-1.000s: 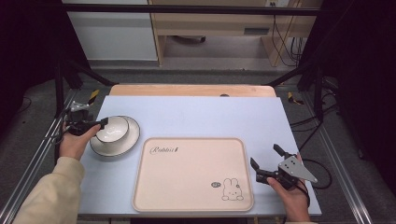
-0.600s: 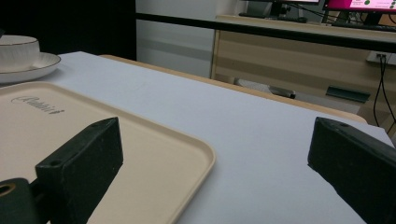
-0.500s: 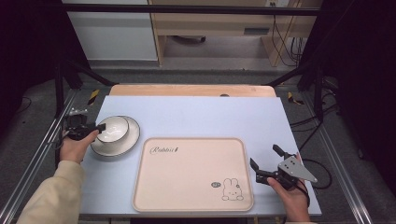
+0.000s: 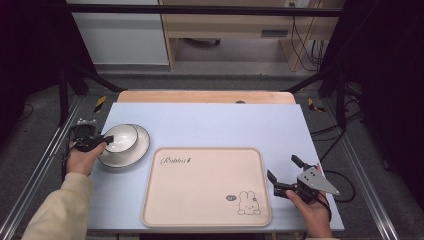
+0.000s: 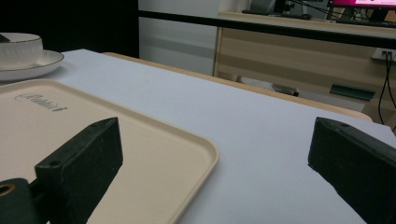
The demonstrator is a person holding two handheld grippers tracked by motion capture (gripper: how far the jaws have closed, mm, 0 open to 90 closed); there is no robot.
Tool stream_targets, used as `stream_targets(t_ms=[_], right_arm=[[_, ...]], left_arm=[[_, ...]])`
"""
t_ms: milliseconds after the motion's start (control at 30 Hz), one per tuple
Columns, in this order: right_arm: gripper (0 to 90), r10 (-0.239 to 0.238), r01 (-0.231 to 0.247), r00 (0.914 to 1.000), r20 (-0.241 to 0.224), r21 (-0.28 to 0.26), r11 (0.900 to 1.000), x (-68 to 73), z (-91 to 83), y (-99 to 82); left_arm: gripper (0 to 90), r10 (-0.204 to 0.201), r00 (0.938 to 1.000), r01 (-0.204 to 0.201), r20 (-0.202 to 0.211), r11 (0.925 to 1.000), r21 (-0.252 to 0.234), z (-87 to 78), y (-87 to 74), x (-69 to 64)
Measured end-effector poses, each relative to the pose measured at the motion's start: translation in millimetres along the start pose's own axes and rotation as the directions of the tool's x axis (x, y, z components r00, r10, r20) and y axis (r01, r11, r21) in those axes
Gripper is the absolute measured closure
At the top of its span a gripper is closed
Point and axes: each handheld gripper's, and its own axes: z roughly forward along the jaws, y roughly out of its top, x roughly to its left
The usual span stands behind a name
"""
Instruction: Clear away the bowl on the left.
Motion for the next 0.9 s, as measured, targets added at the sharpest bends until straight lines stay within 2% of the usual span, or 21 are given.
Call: stream_targets(t_ms=[67,100,433,633,767,833,900], right_arm=[[3.3,0.001,-0.001,1.0000,-0.002,0.001,1.0000,0.4,0.3,-0.1],[3.3,-0.001,0.001,1.0000,-0.002,0.007,1.0000,0.5,0.4,-0.4],[3.4,0.001,-0.001,1.0000,-0.002,0.007,1.0000,0.3,0.2,-0.5],[3.4,0.001,-0.001,1.0000,-0.003,0.006,1.0000,-0.4,0.1,-0.4],[3.4,0.000,0.000,1.0000,-0.002,0.003,1.0000,-0.7,0.0,-0.3],[3.4,0.002,-0.002,1.0000,-0.002,0.002,1.0000,-0.7,-0.2,-0.3],[3.4,0.002,-0.002,1.0000,-0.001,0.005,1.0000,-0.8,-0.4,-0.5]], left_arm=[[66.5,-0.031,0.9992,0.031,0.024,0.9995,-0.005,0.0,-0.7,0.3],[67.2,-0.037,0.9991,0.038,0.022,0.9992,-0.011,0.0,-0.7,-0.5],[69.5,-0.030,0.9995,0.030,-0.005,0.9991,0.030,4.2,-1.8,1.0],[77.7,-0.021,0.9998,0.021,-0.002,0.9987,0.047,7.3,-2.3,1.1],[81.2,-0.041,0.9992,0.041,-0.004,0.9978,0.053,6.3,-2.2,2.1],[82.5,-0.078,0.9969,0.077,0.010,0.9959,0.048,4.7,-4.0,4.7],[82.8,-0.120,0.9924,0.120,0.026,0.9926,0.023,1.7,-8.3,6.9]])
